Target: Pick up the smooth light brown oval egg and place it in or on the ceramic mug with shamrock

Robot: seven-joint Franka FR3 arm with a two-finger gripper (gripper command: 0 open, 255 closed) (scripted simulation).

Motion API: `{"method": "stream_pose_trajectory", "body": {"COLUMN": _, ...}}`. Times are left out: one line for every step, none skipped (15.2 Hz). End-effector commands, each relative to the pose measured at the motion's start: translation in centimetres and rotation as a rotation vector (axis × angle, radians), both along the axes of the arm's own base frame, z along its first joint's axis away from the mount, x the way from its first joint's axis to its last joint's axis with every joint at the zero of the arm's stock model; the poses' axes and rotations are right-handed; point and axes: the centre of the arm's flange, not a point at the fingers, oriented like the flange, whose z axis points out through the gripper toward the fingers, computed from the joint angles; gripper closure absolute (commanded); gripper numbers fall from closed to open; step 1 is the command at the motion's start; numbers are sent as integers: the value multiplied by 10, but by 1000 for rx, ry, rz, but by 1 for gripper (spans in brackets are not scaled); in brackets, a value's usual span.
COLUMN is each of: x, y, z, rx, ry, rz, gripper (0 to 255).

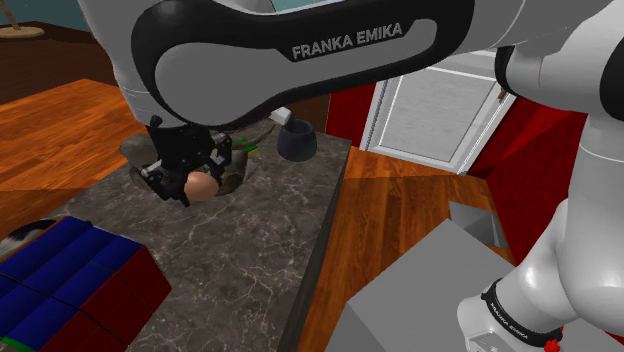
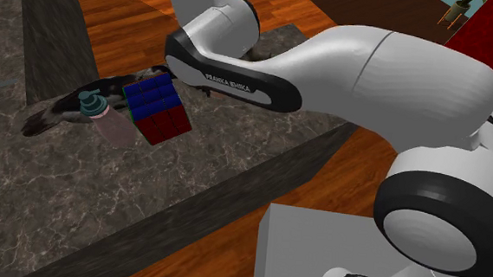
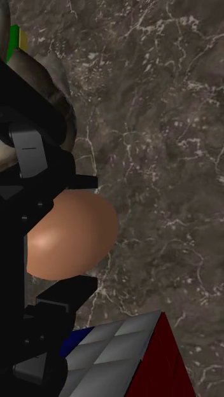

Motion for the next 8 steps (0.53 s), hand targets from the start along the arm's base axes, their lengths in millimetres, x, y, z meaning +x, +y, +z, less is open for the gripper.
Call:
{"method": "stream_pose_trajectory", "body": {"x": 0, "y": 0, "z": 12, "rx": 0, "ry": 0, "rz": 0, "gripper": 255}}
{"method": "stream_pose_trajectory", "body": {"x": 0, "y": 0, "z": 17, "rx": 0, "ry": 0, "rz": 0, "gripper": 255}}
{"method": "stream_pose_trajectory", "body": {"x": 0, "y": 0, "z": 20, "rx": 0, "ry": 0, "rz": 0, "gripper": 255}}
{"method": "stream_pose_trajectory", "body": {"x": 6, "y": -11, "z": 20, "rx": 0, "ry": 0, "rz": 0, "gripper": 255}}
{"method": "stream_pose_trajectory", "body": {"x": 13, "y": -23, "z": 20, "rx": 0, "ry": 0, "rz": 0, "gripper": 255}}
{"method": "stream_pose_trajectory", "body": {"x": 19, "y": -34, "z": 20, "rx": 0, "ry": 0, "rz": 0, "gripper": 255}}
{"method": "stream_pose_trajectory", "body": {"x": 25, "y": -46, "z": 19, "rx": 0, "ry": 0, "rz": 0, "gripper": 255}}
{"method": "stream_pose_trajectory", "body": {"x": 32, "y": -58, "z": 19, "rx": 0, "ry": 0, "rz": 0, "gripper": 255}}
